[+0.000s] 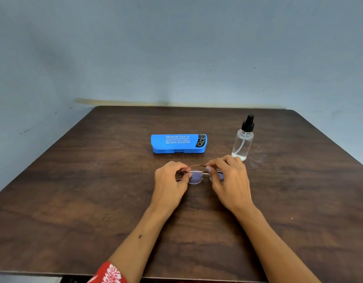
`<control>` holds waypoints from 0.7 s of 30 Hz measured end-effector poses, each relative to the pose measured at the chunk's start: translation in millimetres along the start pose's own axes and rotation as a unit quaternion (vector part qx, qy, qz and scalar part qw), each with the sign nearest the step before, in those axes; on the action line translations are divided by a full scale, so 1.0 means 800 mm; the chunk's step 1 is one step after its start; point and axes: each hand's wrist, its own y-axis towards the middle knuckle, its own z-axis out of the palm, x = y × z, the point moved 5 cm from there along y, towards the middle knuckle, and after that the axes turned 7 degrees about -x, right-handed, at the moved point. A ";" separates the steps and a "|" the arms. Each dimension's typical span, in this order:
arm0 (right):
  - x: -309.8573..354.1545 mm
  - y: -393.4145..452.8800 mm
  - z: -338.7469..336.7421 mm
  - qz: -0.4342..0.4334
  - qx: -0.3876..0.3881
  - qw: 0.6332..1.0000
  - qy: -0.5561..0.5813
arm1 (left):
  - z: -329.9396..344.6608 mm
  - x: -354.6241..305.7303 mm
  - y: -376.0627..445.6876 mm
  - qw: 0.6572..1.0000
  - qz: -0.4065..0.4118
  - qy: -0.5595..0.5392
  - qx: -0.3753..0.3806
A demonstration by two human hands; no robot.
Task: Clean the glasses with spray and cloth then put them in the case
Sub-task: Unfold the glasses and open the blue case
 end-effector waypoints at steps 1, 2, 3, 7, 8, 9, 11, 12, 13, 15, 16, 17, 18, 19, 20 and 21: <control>-0.001 0.000 -0.002 0.008 -0.012 1.000 0.005 | 0.000 0.001 0.000 1.000 -0.002 -0.003 0.000; -0.003 0.000 -0.004 0.016 -0.024 1.000 0.011 | 0.001 0.001 0.000 1.000 -0.003 -0.006 0.002; -0.004 -0.001 -0.006 0.027 -0.038 0.999 0.020 | 0.001 0.000 -0.001 1.000 -0.002 -0.008 0.004; -0.018 0.001 -0.020 0.090 -0.118 0.986 0.069 | 0.002 -0.001 -0.001 1.000 0.009 -0.007 0.010; -0.024 0.001 -0.024 0.113 -0.138 0.981 0.081 | 0.002 -0.002 -0.001 1.000 0.013 -0.003 0.013; -0.030 0.001 -0.027 0.137 -0.150 0.975 0.091 | 0.003 -0.002 -0.002 1.000 0.018 0.001 0.016; -0.041 0.000 -0.030 0.176 -0.155 0.966 0.112 | 0.003 -0.006 -0.003 0.999 0.035 0.018 0.023; -0.045 -0.001 -0.031 0.188 -0.154 0.962 0.121 | 0.003 -0.009 -0.004 0.998 0.054 0.034 0.028; -0.047 -0.001 -0.033 0.194 -0.155 0.960 0.129 | 0.004 -0.013 -0.005 0.995 0.079 0.059 0.035; -0.048 -0.001 -0.036 0.200 -0.161 0.956 0.144 | 0.007 -0.023 -0.008 0.983 0.134 0.114 0.049; -0.049 -0.001 -0.037 0.206 -0.166 0.952 0.156 | 0.008 -0.027 -0.009 0.979 0.153 0.127 0.054; -0.050 -0.001 -0.038 0.216 -0.171 0.946 0.172 | 0.008 -0.030 -0.010 0.977 0.163 0.127 0.058; -0.053 0.000 -0.040 0.227 -0.175 0.939 0.190 | 0.008 -0.033 -0.010 0.977 0.163 0.121 0.059; -0.055 0.000 -0.041 0.238 -0.179 0.932 0.207 | 0.007 -0.035 -0.011 0.979 0.160 0.114 0.057; -0.058 0.000 -0.042 0.247 -0.181 0.926 0.222 | 0.006 -0.037 -0.011 0.980 0.156 0.109 0.054; -0.061 0.001 -0.043 0.255 -0.183 0.920 0.234 | 0.006 -0.038 -0.012 0.982 0.152 0.104 0.049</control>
